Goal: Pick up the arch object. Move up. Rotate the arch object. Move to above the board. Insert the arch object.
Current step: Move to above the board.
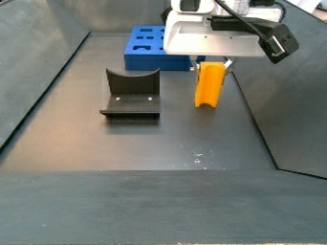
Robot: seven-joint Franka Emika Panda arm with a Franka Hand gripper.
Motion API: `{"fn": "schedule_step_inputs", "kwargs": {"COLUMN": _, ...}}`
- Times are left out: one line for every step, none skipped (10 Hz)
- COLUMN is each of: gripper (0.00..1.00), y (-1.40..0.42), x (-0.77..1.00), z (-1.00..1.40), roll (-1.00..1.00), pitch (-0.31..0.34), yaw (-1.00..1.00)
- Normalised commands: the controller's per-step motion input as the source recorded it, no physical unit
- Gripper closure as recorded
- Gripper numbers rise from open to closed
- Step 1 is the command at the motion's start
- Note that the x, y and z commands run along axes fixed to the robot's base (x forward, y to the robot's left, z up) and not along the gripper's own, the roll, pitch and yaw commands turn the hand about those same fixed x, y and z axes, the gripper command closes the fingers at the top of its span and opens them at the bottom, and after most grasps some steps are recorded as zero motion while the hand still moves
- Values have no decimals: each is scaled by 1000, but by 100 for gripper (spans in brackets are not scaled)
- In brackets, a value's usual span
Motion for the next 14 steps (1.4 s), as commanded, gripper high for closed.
{"fn": "schedule_step_inputs", "kwargs": {"gripper": 100, "y": 119, "x": 4, "z": 1000, "roll": -10, "pitch": -257, "yaw": -68}}
{"fn": "schedule_step_inputs", "kwargs": {"gripper": 100, "y": 113, "x": -4, "z": 1000, "roll": -10, "pitch": -207, "yaw": -63}}
{"fn": "schedule_step_inputs", "kwargs": {"gripper": 100, "y": 108, "x": -5, "z": 1000, "roll": -6, "pitch": -133, "yaw": -52}}
{"fn": "schedule_step_inputs", "kwargs": {"gripper": 100, "y": 106, "x": -5, "z": 1000, "roll": -1, "pitch": -71, "yaw": -47}}
{"fn": "schedule_step_inputs", "kwargs": {"gripper": 100, "y": 102, "x": -5, "z": 1000, "roll": 5, "pitch": -14, "yaw": -41}}
{"fn": "schedule_step_inputs", "kwargs": {"gripper": 100, "y": 98, "x": -6, "z": 1000, "roll": 15, "pitch": 26, "yaw": -33}}
{"fn": "schedule_step_inputs", "kwargs": {"gripper": 100, "y": 96, "x": -8, "z": 1000, "roll": 20, "pitch": 34, "yaw": -31}}
{"fn": "schedule_step_inputs", "kwargs": {"gripper": 100, "y": 89, "x": -9, "z": 1000, "roll": 35, "pitch": 51, "yaw": -24}}
{"fn": "schedule_step_inputs", "kwargs": {"gripper": 100, "y": 87, "x": -9, "z": 1000, "roll": 41, "pitch": 55, "yaw": -22}}
{"fn": "schedule_step_inputs", "kwargs": {"gripper": 100, "y": 83, "x": -9, "z": 1000, "roll": 53, "pitch": 67, "yaw": -22}}
{"fn": "schedule_step_inputs", "kwargs": {"gripper": 100, "y": 81, "x": -8, "z": 1000, "roll": 61, "pitch": 72, "yaw": -22}}
{"fn": "schedule_step_inputs", "kwargs": {"gripper": 100, "y": 77, "x": -7, "z": 1000, "roll": 66, "pitch": 84, "yaw": -22}}
{"fn": "schedule_step_inputs", "kwargs": {"gripper": 100, "y": 74, "x": -6, "z": 1000, "roll": 68, "pitch": 88, "yaw": -19}}
{"fn": "schedule_step_inputs", "kwargs": {"gripper": 100, "y": 70, "x": -6, "z": 1000, "roll": 70, "pitch": 87, "yaw": -14}}
